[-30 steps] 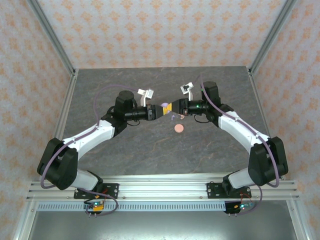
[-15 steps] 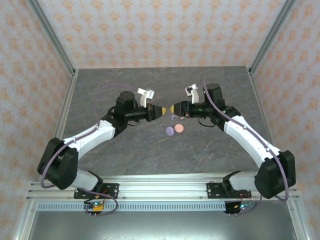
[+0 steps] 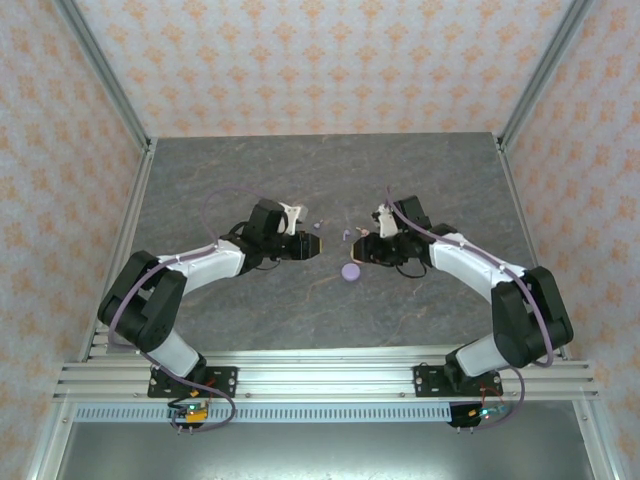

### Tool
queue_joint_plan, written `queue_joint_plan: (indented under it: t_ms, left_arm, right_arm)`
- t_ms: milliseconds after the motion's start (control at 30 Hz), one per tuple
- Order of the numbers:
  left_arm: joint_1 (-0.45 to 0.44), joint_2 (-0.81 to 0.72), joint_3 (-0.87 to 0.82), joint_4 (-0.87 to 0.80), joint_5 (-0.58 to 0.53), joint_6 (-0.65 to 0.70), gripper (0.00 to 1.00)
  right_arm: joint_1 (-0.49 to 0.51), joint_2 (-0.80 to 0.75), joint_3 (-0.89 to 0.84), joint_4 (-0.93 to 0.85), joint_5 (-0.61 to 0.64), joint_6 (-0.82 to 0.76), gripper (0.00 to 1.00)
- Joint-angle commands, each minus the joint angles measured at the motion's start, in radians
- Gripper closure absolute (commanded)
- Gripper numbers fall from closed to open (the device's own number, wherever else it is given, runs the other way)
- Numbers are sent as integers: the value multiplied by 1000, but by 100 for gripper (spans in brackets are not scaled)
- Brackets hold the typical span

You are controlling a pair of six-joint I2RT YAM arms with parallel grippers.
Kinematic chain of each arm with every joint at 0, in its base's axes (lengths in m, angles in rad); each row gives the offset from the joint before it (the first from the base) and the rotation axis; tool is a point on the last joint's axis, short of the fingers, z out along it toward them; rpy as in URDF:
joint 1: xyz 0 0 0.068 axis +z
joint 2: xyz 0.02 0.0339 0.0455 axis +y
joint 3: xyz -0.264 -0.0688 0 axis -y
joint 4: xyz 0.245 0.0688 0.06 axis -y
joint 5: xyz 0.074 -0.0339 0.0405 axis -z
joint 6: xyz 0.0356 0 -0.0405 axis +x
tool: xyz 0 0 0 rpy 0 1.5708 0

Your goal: Insert wireless bluetooth earbuds into charging case

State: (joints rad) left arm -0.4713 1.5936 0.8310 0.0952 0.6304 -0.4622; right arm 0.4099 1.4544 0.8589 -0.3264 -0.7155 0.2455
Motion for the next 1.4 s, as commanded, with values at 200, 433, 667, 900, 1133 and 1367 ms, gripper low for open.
queue_joint_plan:
  t_ms: [200,433,667,900,1133,1367]
  left_arm:
    - [-72,107,129,-206,-37,65,73]
    - [-145,210,176,-153,-38,9,73]
    - [-168,279,199,-105,-21,-37,72]
    - [-170,310,194,-30,14,-98,73]
    - [-170,307,204,-62,-58,-111,75]
    - [-167,229,173,-65,-98,-113,71]
  right_arm:
    - [18,-60,-133,-10,68,46,63]
    - [22,-15,-140,30,119,91,77]
    - [29,50,-116,62,128,104,80]
    - [33,86,-104,82,150,118,80]
    - [33,68,-97,46,239,120,81]
    - [-1,1,-110,57,172,111,78]
